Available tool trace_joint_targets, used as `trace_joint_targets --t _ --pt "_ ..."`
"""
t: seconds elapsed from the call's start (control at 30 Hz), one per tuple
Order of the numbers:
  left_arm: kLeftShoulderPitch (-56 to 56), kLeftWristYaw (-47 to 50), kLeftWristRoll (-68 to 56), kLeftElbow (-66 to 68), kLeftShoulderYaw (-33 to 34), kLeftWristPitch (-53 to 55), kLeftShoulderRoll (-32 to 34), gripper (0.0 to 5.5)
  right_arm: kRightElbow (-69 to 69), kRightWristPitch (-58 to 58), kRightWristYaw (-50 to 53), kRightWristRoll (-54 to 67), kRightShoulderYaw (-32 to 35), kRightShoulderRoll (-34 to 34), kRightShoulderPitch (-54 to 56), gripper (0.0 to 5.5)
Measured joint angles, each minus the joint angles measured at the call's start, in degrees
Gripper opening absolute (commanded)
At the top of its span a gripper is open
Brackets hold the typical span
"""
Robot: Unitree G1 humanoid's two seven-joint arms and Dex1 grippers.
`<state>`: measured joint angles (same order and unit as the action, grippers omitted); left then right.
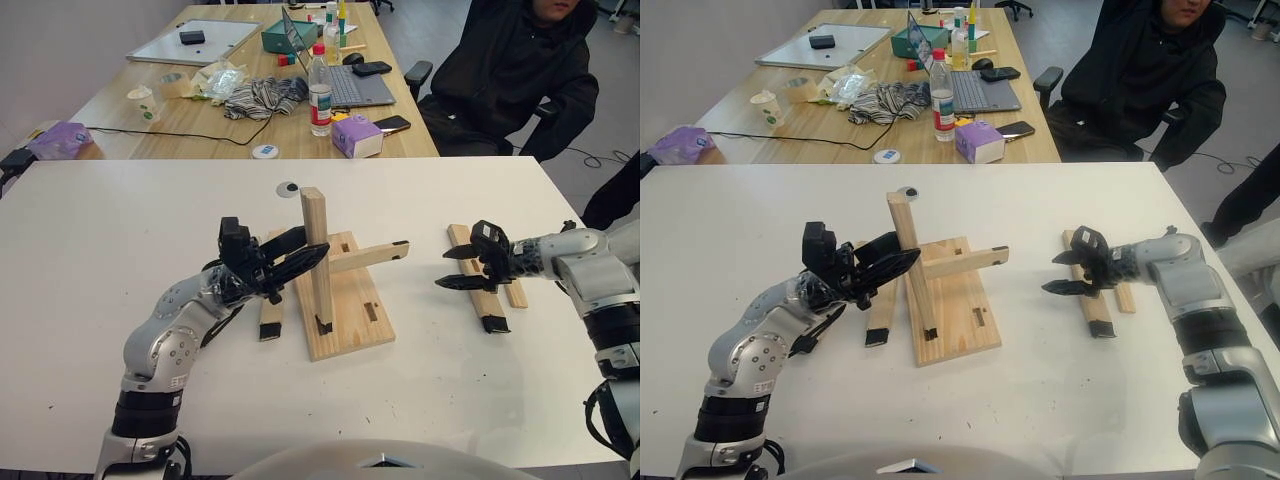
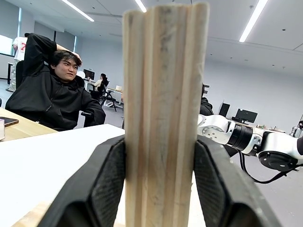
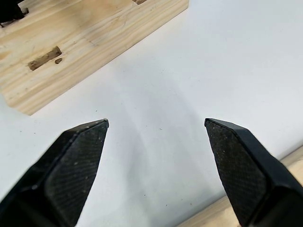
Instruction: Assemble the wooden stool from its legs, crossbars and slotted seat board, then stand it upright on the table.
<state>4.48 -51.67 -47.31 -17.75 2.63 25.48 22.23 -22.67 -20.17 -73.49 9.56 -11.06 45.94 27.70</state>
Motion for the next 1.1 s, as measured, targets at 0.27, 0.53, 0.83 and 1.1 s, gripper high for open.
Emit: trace_joint_targets --t 0.27,0.53,0.83,1.1 --pt "-0.4 -0.1 -1.5 -0.4 2.1 2.0 2.5 2.03 0.9 0.0 -1.1 -0.1 0.0 -0.1 0.0 3.75" --pt "0.3 -2.0 -1.6 -0.4 3.1 3.1 5.0 2.03 2.2 0.0 -1.0 -0.1 0.0 -0.3 -0.6 3.75" --pt "0.3 -3.9 -1.1 0.0 1.5 2.0 3.2 2.03 2.4 -0.1 -1.2 -0.1 0.0 -0.3 -1.0 3.75" --pt "1.7 -5.3 1.9 3.7 -0.2 -1.0 2.3 2.03 2.2 0.1 -1.5 -0.5 -0.1 -0.3 -0.9 3.75"
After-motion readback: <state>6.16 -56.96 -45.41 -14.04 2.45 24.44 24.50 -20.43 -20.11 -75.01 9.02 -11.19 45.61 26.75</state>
